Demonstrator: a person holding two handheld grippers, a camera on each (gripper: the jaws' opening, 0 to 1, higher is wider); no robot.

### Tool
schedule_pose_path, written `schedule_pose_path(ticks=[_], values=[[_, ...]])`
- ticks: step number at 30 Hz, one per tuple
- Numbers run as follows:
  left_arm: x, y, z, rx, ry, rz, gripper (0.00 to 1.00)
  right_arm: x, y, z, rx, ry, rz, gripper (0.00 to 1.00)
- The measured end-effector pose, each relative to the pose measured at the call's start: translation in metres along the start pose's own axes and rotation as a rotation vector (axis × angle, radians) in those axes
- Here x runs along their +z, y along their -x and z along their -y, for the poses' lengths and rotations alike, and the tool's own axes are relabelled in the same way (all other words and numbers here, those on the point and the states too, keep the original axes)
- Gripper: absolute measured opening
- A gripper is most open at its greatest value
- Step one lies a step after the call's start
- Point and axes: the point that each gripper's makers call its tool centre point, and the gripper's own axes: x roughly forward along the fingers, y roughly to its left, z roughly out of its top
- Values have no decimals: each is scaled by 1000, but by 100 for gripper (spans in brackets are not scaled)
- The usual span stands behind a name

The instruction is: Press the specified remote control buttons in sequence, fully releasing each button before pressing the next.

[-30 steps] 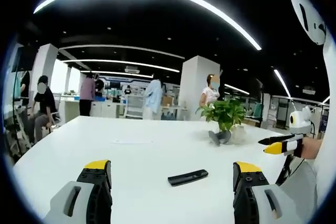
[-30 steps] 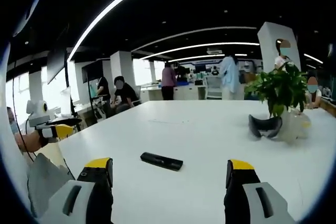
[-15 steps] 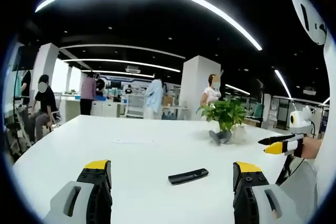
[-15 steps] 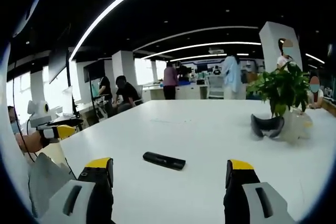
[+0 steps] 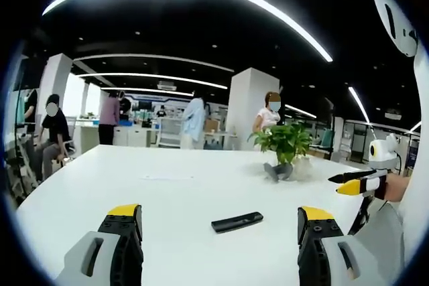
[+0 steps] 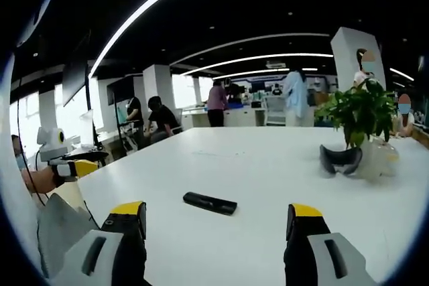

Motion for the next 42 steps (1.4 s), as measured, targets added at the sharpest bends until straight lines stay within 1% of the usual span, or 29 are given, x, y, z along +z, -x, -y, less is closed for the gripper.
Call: schedule_pose_path(ticks=[3, 7, 10, 13, 15, 19, 21, 25, 28, 31, 32, 34, 35, 36, 38, 39, 41, 42], values=[[-1, 0, 2, -10, -1, 2, 100, -2, 3, 0, -6, -6, -2, 85], [-4, 1, 0, -21, -27, -9, 100, -2, 4, -1, -3, -5, -4, 84], [-4, 2, -1, -22, -31, -8, 100, -3, 3, -1, -4, 29, -16, 82], [-4, 3, 0, -27, -22, -5, 100, -7, 5, -1, -7, 15, -40, 76], [-9, 3, 2, -40, -10, -25, 100, -8, 7, -2, -2, 3, -43, 76], [-16, 3, 2, -49, -4, -57, 100, -12, 11, -7, 3, 13, -58, 76], [-20, 1, 3, -59, 14, -80, 100, -14, 13, -8, 3, 12, -60, 76], [-28, -4, 8, -95, -7, -134, 100, -17, 15, -8, 1, 3, -61, 76], [-31, -9, 9, -118, -26, -166, 100, -19, 17, -8, -4, 11, -63, 74], [-39, -16, 9, -149, -80, -238, 100, -21, 19, -7, -7, 9, -69, 73], [-44, -19, 9, -159, -115, -276, 100, -21, 20, -6, -9, 7, -69, 73], [-49, -25, 11, -179, -166, -307, 100, -21, 20, -5, -12, 2, -72, 72], [-54, -29, 13, -200, -198, -342, 100, -22, 21, -5, -13, 2, -72, 72], [-57, -31, 14, -208, -223, -363, 100, -22, 20, -4, -14, 1, -72, 72], [-66, -37, 18, -242, -282, -423, 100, -23, 20, -4, -12, 0, -78, 72], [-73, -40, 21, -269, -312, -467, 100, -24, 19, -4, -10, 1, -82, 72], [-84, -42, 22, -301, -352, -546, 100, -25, 18, -5, -5, 1, -91, 71], [-95, -41, 23, -332, -384, -625, 100, -27, 18, -7, -1, 0, -98, 71]])
